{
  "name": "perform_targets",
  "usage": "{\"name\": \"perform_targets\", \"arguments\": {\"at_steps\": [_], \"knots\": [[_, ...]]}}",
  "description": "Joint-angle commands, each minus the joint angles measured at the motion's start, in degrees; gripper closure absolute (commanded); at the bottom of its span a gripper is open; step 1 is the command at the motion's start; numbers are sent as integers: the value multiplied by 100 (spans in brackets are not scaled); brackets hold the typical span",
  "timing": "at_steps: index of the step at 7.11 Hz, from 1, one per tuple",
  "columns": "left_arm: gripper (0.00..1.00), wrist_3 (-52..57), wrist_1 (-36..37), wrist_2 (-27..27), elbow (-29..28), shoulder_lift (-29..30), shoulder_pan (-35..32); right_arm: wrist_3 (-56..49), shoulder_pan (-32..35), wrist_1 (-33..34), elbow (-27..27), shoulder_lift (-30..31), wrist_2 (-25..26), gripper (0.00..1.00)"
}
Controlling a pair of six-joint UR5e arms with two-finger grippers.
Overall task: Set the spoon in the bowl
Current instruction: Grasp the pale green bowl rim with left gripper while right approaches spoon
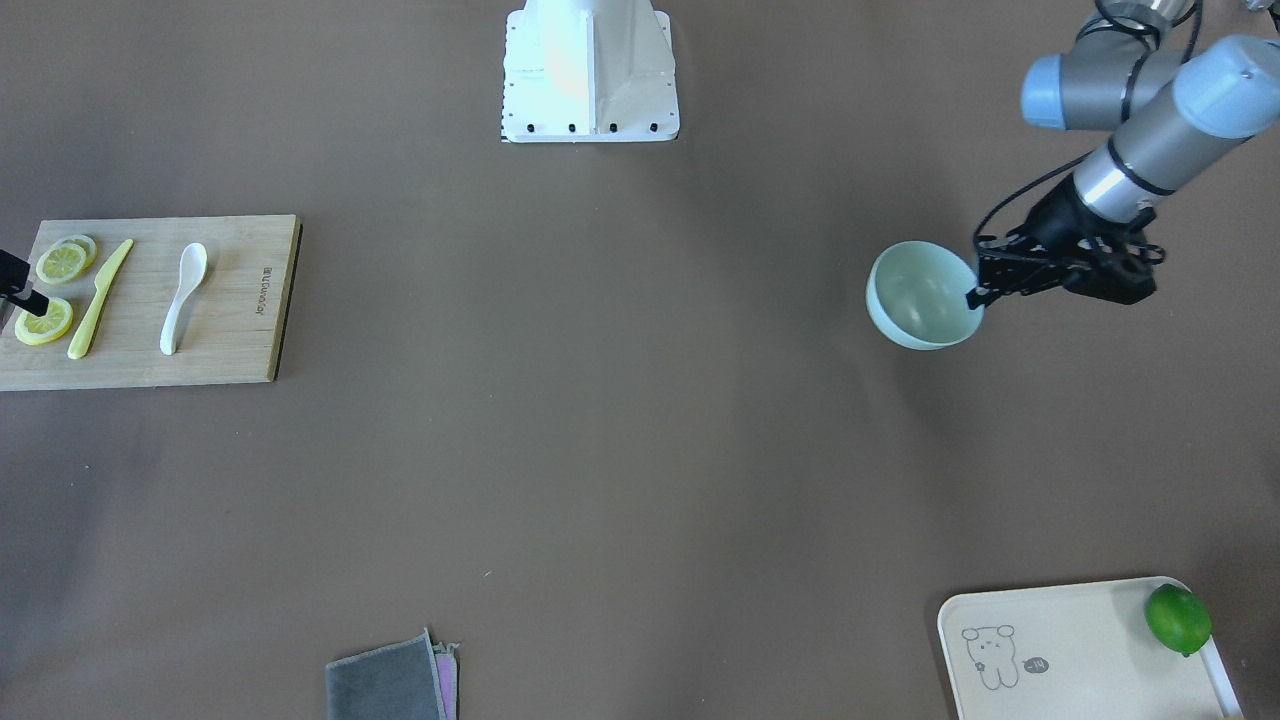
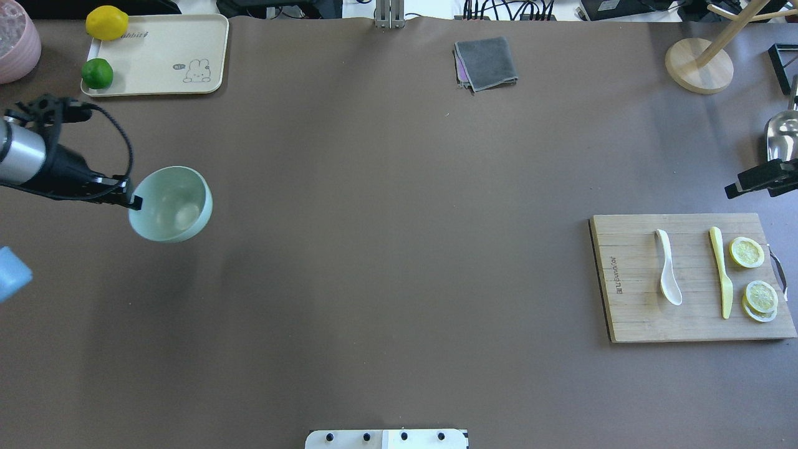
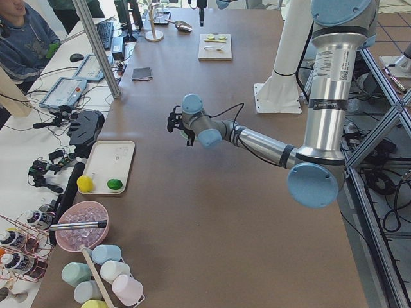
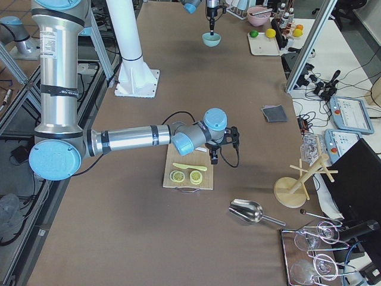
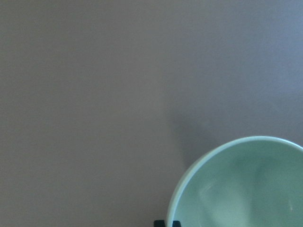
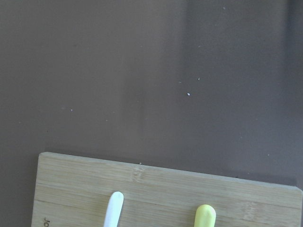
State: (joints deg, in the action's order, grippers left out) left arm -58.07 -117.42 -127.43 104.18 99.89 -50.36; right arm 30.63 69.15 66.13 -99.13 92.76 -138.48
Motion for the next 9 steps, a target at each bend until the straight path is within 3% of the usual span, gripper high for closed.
{"name": "perform_targets", "arguments": {"at_steps": [1, 3, 9], "knots": [[100, -1160, 1573, 1205, -46, 1841, 1374, 767, -366, -117, -28, -74, 128, 4], [100, -1618, 1819, 1886, -423, 2445, 1975, 962, -778, -118, 7, -22, 443, 8], [100, -1787, 1801, 2265, -961, 2948, 2293, 1991, -1466, -154, 7, -4, 734, 11]]}}
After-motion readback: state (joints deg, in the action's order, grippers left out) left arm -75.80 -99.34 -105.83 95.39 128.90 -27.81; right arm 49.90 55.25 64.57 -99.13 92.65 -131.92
